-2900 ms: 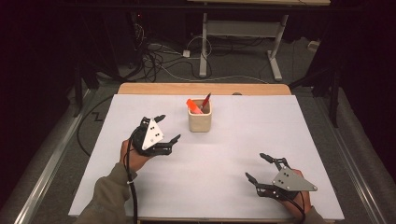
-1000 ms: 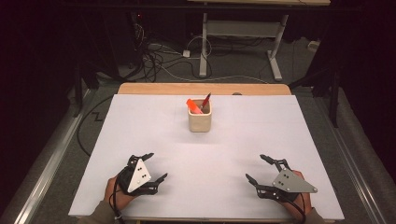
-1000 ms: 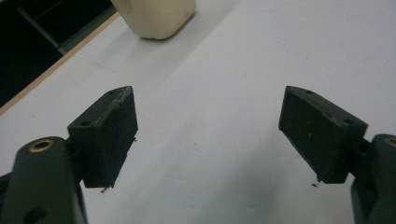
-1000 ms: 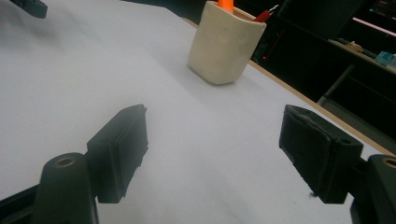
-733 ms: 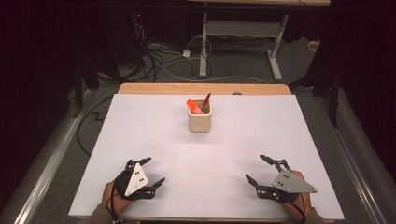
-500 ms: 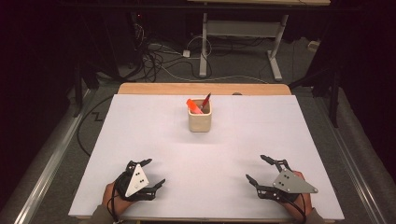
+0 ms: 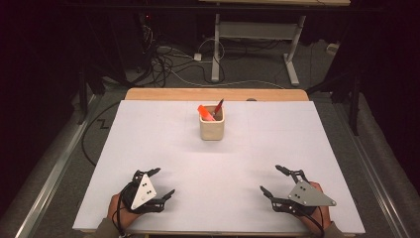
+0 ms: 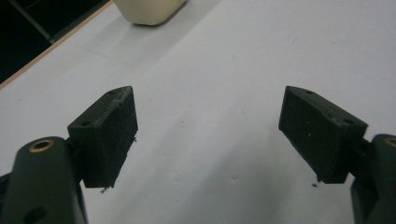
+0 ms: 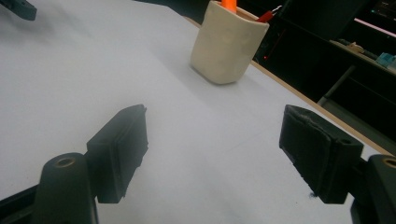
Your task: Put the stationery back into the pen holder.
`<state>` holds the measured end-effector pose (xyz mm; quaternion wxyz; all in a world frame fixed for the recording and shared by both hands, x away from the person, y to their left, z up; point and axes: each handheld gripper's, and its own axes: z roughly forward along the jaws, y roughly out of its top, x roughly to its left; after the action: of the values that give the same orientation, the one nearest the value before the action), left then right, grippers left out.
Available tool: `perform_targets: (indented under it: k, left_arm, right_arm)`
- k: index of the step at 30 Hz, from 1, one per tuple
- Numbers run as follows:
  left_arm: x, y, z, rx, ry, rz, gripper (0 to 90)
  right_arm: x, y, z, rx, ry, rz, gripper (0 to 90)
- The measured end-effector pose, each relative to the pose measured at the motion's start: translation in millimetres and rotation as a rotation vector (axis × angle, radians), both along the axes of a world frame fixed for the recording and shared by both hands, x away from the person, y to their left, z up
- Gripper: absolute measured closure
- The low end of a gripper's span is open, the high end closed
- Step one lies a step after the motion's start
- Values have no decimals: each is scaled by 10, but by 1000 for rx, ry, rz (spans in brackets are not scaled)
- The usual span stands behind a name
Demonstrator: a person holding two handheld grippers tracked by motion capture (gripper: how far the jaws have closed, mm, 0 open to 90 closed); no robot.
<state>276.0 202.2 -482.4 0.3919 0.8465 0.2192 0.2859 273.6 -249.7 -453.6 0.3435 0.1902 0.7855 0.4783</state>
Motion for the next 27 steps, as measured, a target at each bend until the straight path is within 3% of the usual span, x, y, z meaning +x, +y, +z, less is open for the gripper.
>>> perform_targets:
  k: [27]
  left_arm:
    - [32, 4, 9, -14, 11, 6, 195]
  right_arm:
    - [21, -15, -13, 4, 12, -7, 232]
